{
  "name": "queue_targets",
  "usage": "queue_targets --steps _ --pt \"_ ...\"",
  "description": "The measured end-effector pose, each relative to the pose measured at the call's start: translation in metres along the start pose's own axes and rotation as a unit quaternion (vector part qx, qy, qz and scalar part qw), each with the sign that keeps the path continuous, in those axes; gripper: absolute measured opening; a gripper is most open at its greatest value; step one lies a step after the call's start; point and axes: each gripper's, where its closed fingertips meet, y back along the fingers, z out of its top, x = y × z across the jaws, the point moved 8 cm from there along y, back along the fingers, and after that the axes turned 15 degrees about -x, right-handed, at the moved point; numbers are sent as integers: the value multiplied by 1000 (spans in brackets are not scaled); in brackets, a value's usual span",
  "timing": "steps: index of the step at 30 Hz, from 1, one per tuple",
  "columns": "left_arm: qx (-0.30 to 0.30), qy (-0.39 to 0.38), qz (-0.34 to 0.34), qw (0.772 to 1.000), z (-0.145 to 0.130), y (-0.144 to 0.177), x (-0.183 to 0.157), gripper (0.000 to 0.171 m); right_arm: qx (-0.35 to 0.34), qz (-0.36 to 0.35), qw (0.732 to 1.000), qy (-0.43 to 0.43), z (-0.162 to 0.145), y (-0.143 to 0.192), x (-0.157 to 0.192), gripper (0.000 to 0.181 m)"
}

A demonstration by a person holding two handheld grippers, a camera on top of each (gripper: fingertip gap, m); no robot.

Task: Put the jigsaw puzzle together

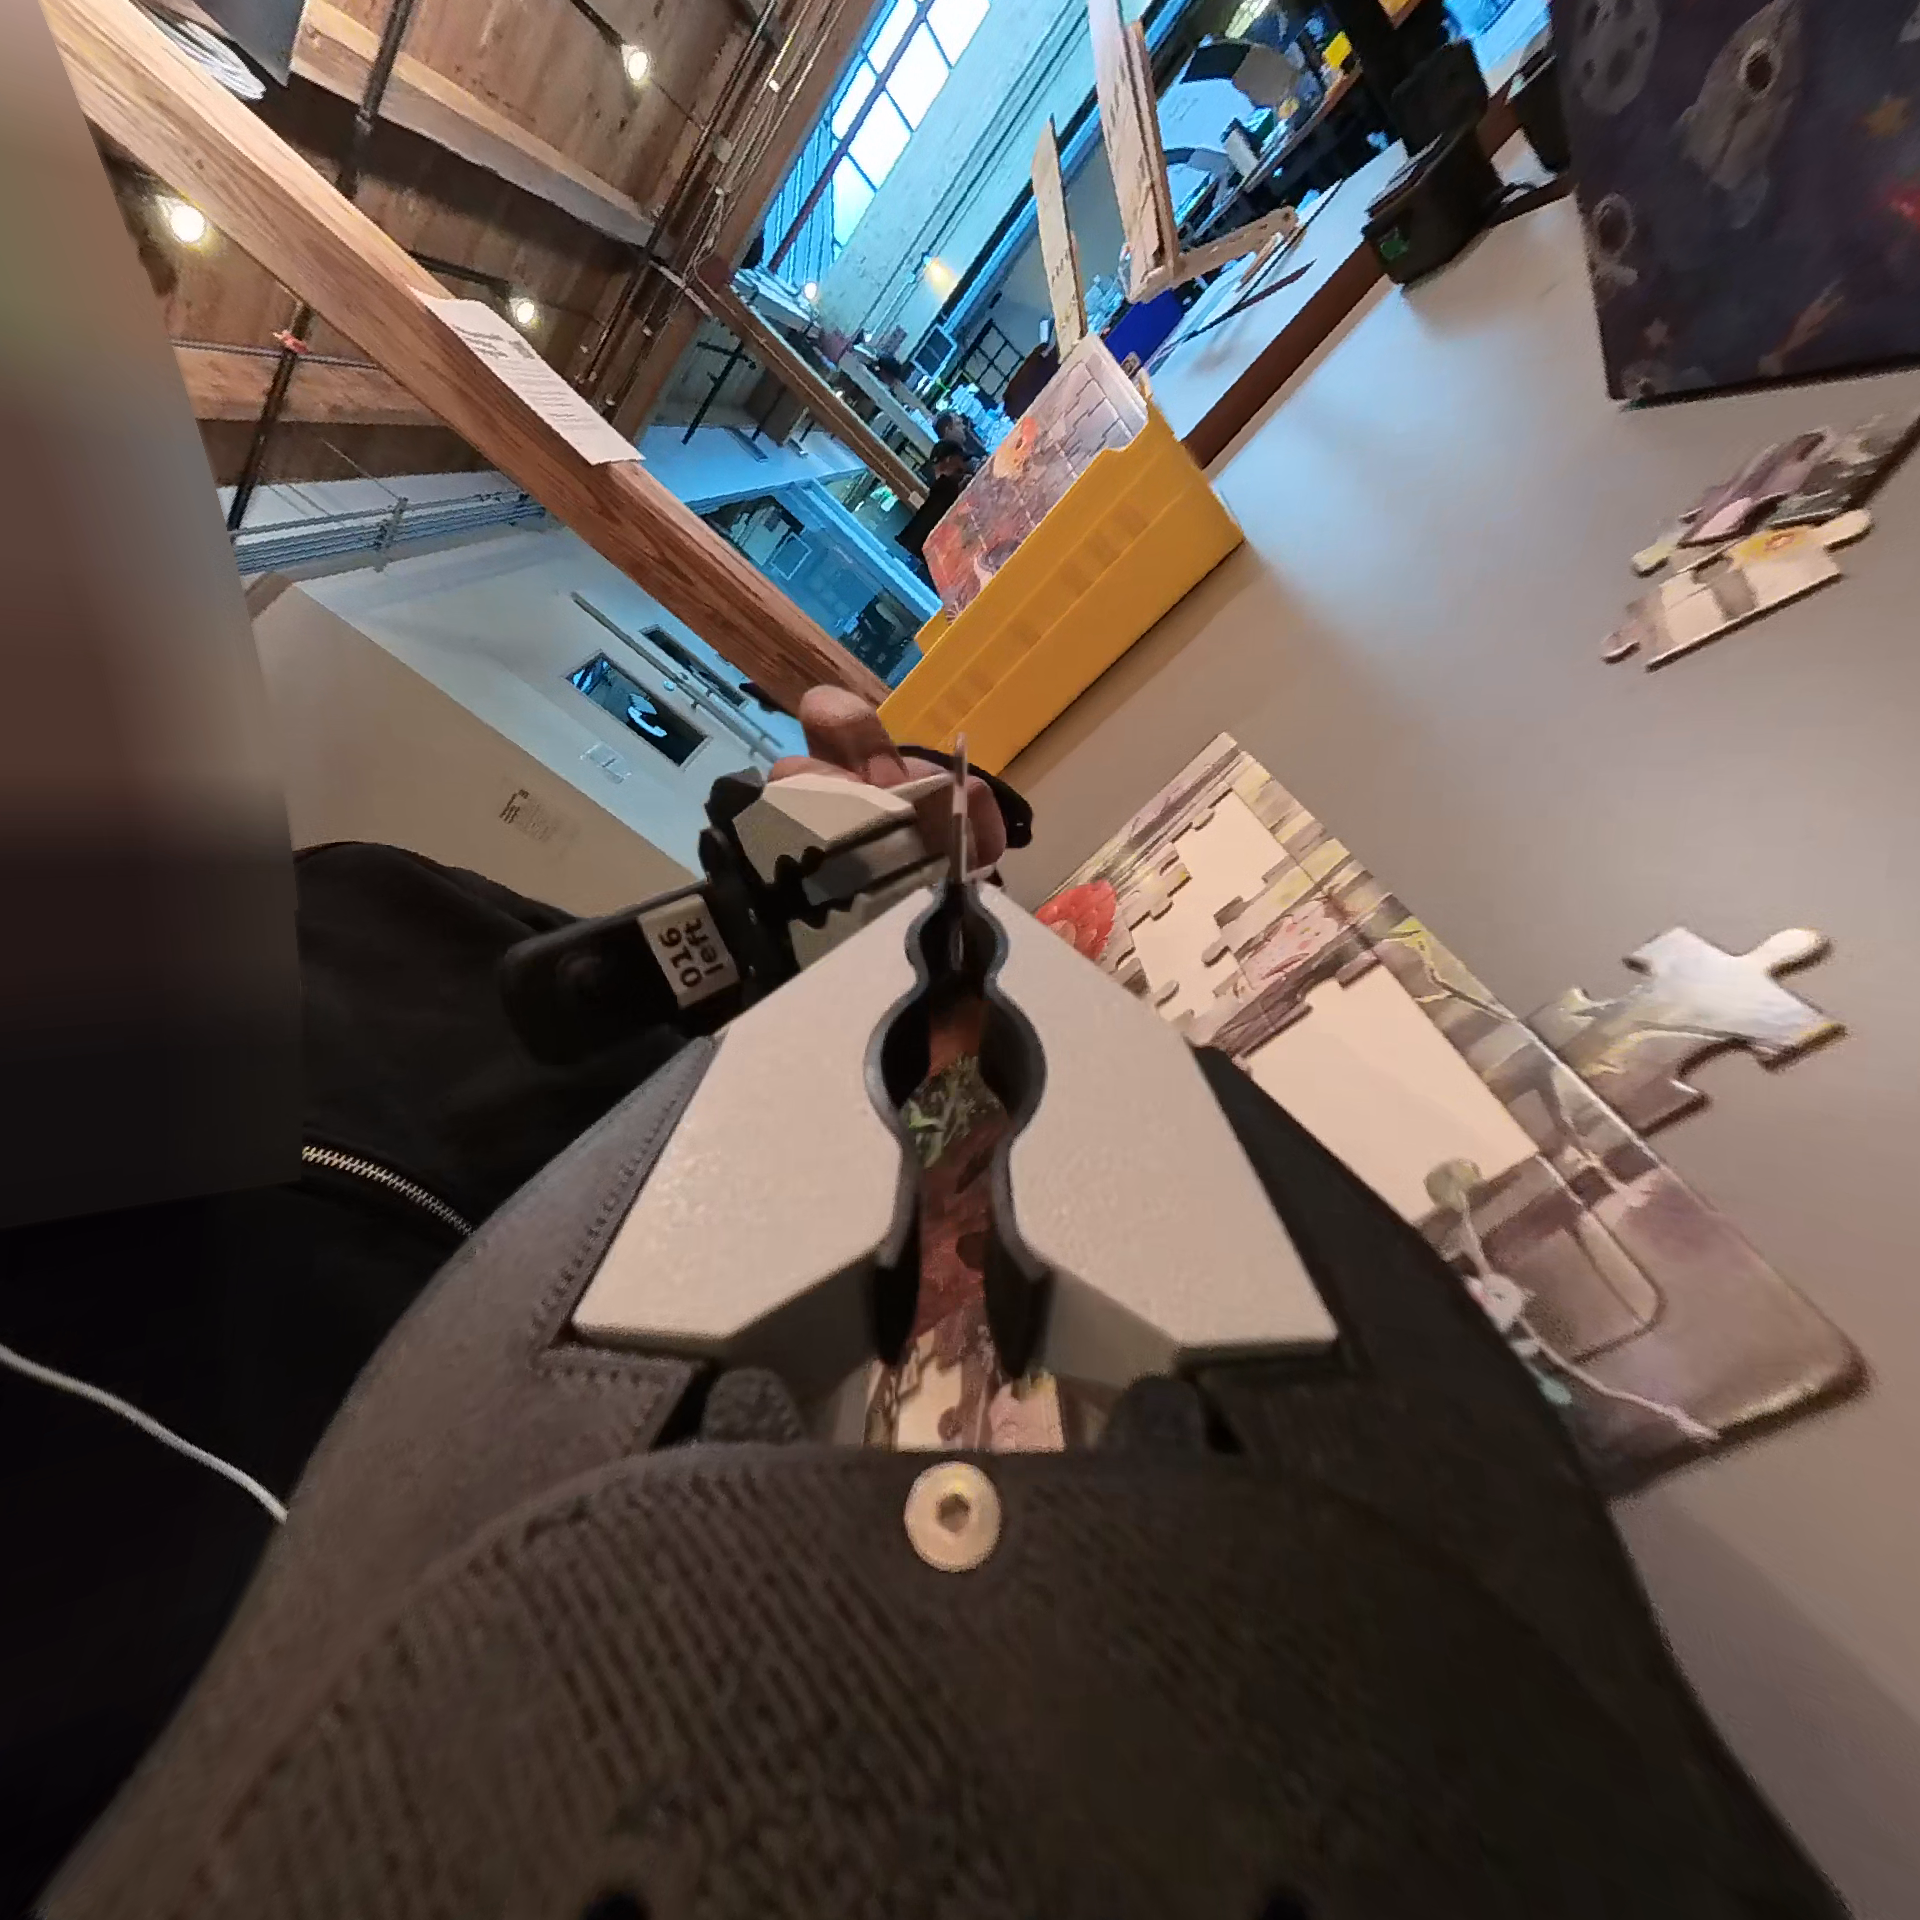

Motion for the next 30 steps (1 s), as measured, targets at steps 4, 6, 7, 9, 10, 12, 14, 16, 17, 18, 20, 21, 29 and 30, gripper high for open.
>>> queue_targets --steps 4,6,7,9,10,12,14,16,17,18,20,21,29,30 --pt "4 64 11 998 -9 0 10 4 2 -26 1000 17 5 8 -2 0" --pt "9 122 9 993 -16 -1 13 4 18 -33 999 23 6 11 -1 0" --pt "14 168 -3 986 -19 -3 13 7 30 -31 999 20 5 12 -1 0" --pt "29 283 -35 958 -27 -7 11 19 46 -29 998 15 2 11 0 0" --pt "32 345 -57 936 -30 -10 9 25 54 -26 998 12 0 10 0 0" --pt "32 456 -99 884 -34 -13 5 37 73 -22 997 8 -6 7 0 0" --pt "26 531 -129 837 -39 -15 7 42 91 -18 996 9 -11 4 0 0" --pt "7 597 -138 791 -42 -14 11 43 102 -13 995 11 -15 0 1 0" --pt "-2 623 -140 770 -44 -13 13 43 106 -9 994 12 -16 -1 2 0" --pt "-11 645 -145 751 -44 -13 15 42 109 -6 994 11 -18 -2 2 0" --pt "-29 678 -156 718 -44 -13 17 39 116 -3 993 12 -20 -5 2 0" --pt "-35 690 -162 704 -44 -13 18 38 119 -1 993 13 -22 -5 2 0" --pt "-37 723 -200 660 -45 -15 13 1 120 1 992 24 -22 -7 4 0" --pt "-39 726 -203 656 -45 -15 13 0 116 1 993 25 -21 -7 4 0"
